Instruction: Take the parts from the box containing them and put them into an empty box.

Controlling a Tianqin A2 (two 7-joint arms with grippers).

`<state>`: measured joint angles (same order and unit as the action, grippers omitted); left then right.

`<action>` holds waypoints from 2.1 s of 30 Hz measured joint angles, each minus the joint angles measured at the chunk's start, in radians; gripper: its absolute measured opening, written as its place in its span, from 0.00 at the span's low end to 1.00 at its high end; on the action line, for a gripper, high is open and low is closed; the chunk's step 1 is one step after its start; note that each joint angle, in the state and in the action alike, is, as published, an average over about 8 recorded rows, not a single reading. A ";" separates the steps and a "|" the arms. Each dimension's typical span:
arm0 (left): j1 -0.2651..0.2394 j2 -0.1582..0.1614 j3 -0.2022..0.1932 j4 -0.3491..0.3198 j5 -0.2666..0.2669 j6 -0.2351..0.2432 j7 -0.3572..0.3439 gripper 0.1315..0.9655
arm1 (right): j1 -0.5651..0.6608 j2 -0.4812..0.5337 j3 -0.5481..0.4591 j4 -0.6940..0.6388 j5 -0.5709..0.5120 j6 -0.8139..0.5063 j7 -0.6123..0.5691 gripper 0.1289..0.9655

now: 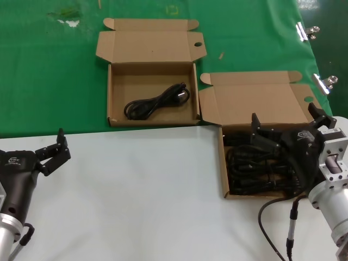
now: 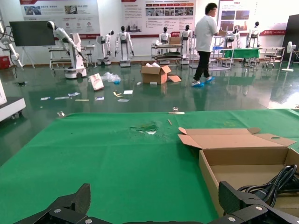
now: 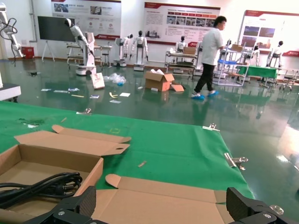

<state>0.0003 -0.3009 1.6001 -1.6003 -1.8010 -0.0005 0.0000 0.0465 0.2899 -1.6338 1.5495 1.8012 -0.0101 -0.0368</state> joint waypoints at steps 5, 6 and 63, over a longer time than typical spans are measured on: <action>0.000 0.000 0.000 0.000 0.000 0.000 0.000 1.00 | 0.000 0.000 0.000 0.000 0.000 0.000 0.000 1.00; 0.000 0.000 0.000 0.000 0.000 0.000 0.000 1.00 | 0.000 0.000 0.000 0.000 0.000 0.000 0.000 1.00; 0.000 0.000 0.000 0.000 0.000 0.000 0.000 1.00 | 0.000 0.000 0.000 0.000 0.000 0.000 0.000 1.00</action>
<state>0.0003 -0.3009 1.6001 -1.6003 -1.8010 -0.0005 -0.0001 0.0465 0.2899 -1.6338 1.5495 1.8012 -0.0101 -0.0368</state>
